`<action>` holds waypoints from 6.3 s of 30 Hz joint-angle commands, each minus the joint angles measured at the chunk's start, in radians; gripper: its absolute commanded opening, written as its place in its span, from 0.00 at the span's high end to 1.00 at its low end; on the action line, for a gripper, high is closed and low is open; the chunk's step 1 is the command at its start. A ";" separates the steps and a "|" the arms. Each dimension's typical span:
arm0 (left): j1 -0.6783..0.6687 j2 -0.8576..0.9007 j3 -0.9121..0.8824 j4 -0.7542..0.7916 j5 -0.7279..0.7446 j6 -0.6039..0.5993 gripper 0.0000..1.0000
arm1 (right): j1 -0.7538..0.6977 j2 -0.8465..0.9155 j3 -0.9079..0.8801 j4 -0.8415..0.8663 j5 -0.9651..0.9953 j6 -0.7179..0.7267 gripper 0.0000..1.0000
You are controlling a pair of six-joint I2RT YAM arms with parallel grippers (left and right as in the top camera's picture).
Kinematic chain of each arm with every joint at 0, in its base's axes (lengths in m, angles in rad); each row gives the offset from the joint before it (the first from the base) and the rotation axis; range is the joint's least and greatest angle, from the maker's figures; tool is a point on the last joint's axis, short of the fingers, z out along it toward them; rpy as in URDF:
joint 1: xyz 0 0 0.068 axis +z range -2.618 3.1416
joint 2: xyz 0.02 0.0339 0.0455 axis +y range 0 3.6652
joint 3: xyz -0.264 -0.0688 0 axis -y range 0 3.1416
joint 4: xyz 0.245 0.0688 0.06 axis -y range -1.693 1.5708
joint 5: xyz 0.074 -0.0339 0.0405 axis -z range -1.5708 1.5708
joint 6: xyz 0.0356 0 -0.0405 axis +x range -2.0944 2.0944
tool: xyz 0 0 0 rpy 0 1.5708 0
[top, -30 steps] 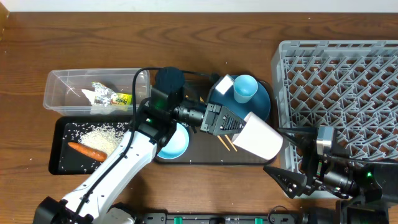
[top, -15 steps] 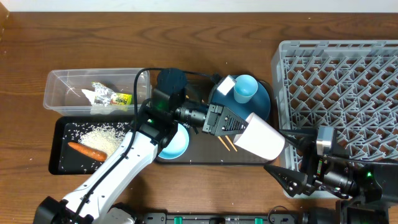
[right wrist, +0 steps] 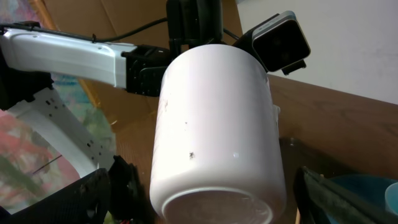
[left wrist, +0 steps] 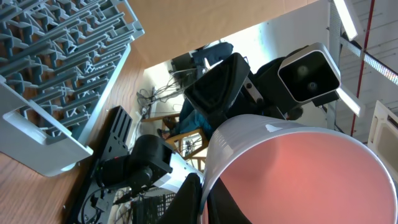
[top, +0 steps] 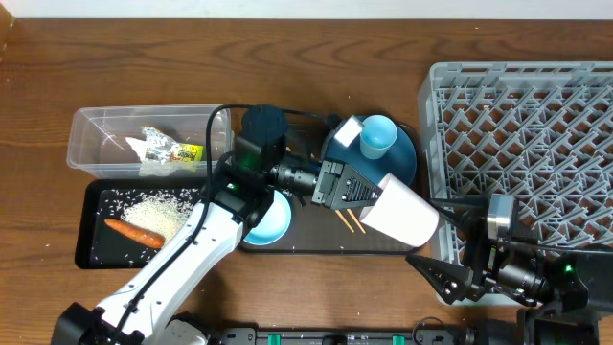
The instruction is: Sort waste into correct bins and load items into the dishwasher rack
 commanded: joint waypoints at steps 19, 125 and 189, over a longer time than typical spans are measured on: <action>-0.035 -0.003 0.020 0.005 -0.045 0.021 0.93 | 0.011 0.007 -0.002 -0.001 -0.011 -0.038 0.13; 0.187 0.000 -0.019 -0.543 -0.425 0.486 0.09 | -0.042 1.043 0.774 -0.625 1.253 -0.249 0.73; 0.187 0.000 -0.019 -0.543 -0.425 0.486 0.02 | -0.041 0.803 0.765 -0.742 1.005 -0.262 0.01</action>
